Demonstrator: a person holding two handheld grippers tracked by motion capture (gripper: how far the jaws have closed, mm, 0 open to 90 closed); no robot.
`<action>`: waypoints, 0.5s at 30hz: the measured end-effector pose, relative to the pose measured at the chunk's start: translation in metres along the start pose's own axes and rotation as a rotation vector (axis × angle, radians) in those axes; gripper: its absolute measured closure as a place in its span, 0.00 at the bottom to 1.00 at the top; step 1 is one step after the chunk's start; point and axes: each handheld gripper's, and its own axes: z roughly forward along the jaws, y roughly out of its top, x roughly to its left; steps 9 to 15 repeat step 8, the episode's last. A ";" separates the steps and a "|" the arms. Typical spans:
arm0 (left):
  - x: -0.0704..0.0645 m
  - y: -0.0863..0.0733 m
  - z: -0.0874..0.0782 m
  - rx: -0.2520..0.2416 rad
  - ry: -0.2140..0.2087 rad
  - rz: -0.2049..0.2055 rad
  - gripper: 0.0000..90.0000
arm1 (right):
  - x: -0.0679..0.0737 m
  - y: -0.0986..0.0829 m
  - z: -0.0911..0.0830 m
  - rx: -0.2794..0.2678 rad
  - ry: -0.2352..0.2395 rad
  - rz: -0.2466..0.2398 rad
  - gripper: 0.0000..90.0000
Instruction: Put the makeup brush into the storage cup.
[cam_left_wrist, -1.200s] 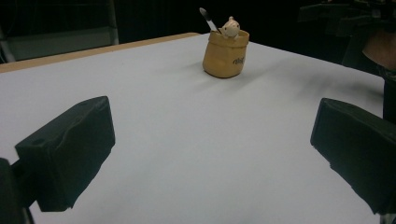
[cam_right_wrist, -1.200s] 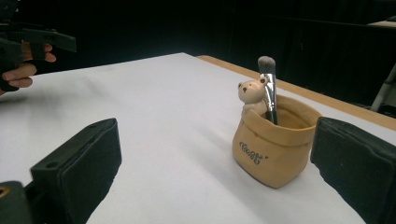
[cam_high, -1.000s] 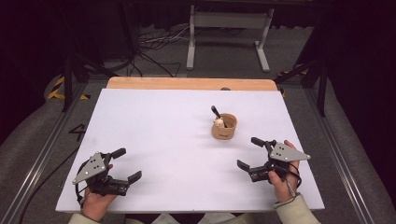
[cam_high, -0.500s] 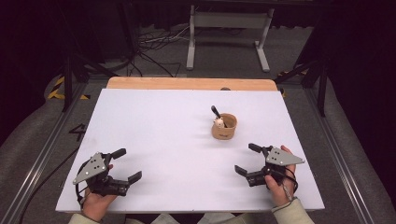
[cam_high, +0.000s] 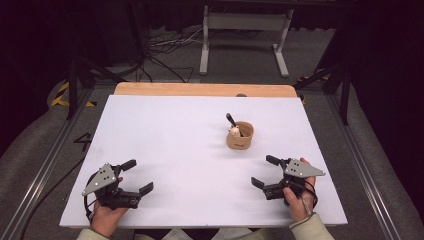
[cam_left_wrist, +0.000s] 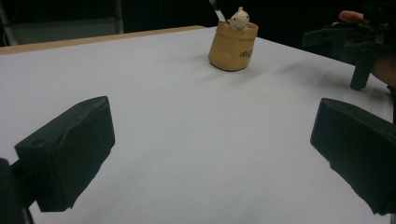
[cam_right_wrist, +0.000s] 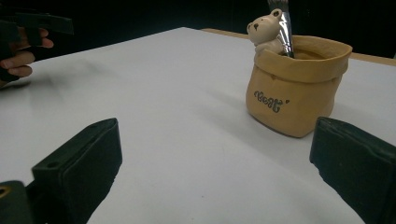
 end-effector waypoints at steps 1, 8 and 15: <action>0.000 0.000 0.000 0.000 0.001 0.005 0.00 | 0.000 0.000 0.000 0.000 0.001 0.000 0.03; 0.000 -0.001 0.001 0.003 0.004 0.018 0.00 | 0.001 0.002 0.000 0.001 0.000 -0.012 0.03; 0.000 -0.001 0.001 0.003 0.004 0.018 0.00 | 0.001 0.002 0.000 0.001 0.000 -0.012 0.03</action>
